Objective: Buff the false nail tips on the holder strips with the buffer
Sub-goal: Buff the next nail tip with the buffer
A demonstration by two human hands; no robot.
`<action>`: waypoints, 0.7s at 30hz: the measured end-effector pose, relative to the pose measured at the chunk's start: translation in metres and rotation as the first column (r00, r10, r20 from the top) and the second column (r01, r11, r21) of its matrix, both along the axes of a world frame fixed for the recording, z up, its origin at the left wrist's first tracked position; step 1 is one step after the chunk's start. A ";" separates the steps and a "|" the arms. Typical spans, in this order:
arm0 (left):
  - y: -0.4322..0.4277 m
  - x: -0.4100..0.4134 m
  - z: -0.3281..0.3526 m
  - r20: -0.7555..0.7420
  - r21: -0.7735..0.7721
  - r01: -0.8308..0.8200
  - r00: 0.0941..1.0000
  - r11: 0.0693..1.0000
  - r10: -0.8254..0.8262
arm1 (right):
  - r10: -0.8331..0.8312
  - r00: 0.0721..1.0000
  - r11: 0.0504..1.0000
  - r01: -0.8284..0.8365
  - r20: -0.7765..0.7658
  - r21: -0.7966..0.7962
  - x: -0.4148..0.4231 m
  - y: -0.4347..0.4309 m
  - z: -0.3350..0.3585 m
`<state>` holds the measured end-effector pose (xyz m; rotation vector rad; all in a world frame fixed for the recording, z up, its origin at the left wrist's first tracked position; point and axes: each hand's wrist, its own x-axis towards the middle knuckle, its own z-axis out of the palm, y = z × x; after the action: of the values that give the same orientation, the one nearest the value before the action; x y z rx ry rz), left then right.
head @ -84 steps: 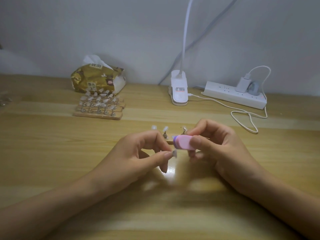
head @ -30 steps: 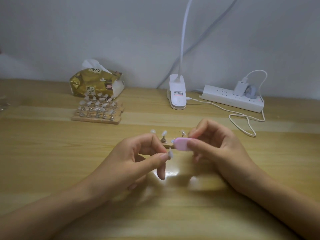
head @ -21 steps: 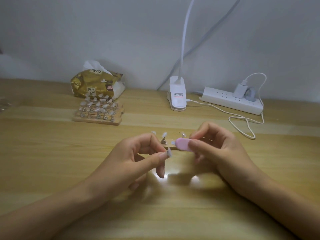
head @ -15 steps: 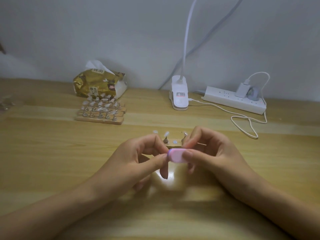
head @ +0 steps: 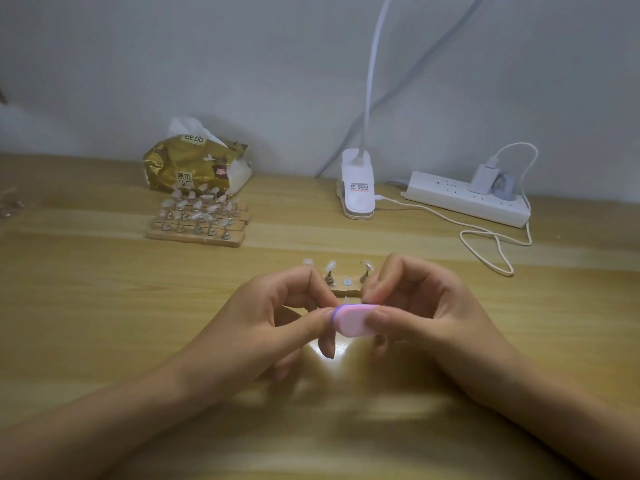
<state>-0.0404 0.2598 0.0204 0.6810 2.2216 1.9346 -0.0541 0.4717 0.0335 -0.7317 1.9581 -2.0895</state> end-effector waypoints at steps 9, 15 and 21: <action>-0.001 -0.002 0.000 0.003 -0.011 0.028 1.000 1.000 -0.028 | 0.002 1.000 0.999 -0.002 -0.002 0.038 0.000 0.000 0.001; -0.001 -0.002 -0.001 -0.012 -0.022 0.057 0.998 0.998 -0.057 | 0.034 0.999 0.999 -0.034 0.010 -0.010 0.000 0.001 0.004; -0.001 -0.003 -0.002 -0.009 -0.003 0.098 0.995 0.995 -0.098 | -0.123 0.992 0.992 0.124 0.032 -0.024 -0.006 0.009 0.005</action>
<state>-0.0438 0.2587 0.0181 0.7840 2.1526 1.8854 -0.0606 0.4802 0.0390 -0.5936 2.0123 -2.1862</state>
